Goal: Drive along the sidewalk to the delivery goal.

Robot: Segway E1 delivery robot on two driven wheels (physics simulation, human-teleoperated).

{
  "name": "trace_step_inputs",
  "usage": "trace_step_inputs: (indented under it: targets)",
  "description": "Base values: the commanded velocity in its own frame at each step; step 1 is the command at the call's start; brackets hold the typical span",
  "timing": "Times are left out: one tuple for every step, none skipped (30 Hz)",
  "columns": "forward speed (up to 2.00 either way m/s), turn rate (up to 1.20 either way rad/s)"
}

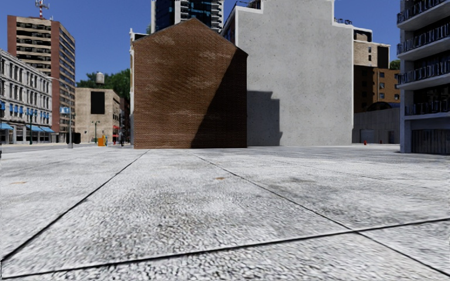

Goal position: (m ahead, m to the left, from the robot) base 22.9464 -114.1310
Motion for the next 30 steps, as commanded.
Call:
trace_step_inputs:
  targets:
    - [0.78,-0.37]
    - [0.78,-0.37]
    - [0.78,-0.37]
    - [0.78,-0.37]
    - [0.78,-0.37]
    - [0.78,-0.37]
    - [0.78,-0.37]
    - [0.78,-0.37]
    - [0.78,-0.37]
    - [0.78,-0.37]
    - [0.78,-0.37]
    - [0.79,-0.37]
    - [0.79,-0.37]
    - [0.79,-0.37]
    - [0.79,-0.37]
    - [0.79,-0.37]
    - [0.79,-0.37]
    - [0.79,-0.37]
    - [0.79,-0.37]
    - [0.79,-0.37]
    - [0.79,-0.37]
    - [0.79,-0.37]
    - [0.8,-0.37]
    - [0.8,-0.37]
    - [0.8,-0.37]
    - [0.8,-0.37]
    - [0.8,-0.37]
    - [0.8,-0.37]
    - [0.8,-0.37]
    - [0.81,-0.37]
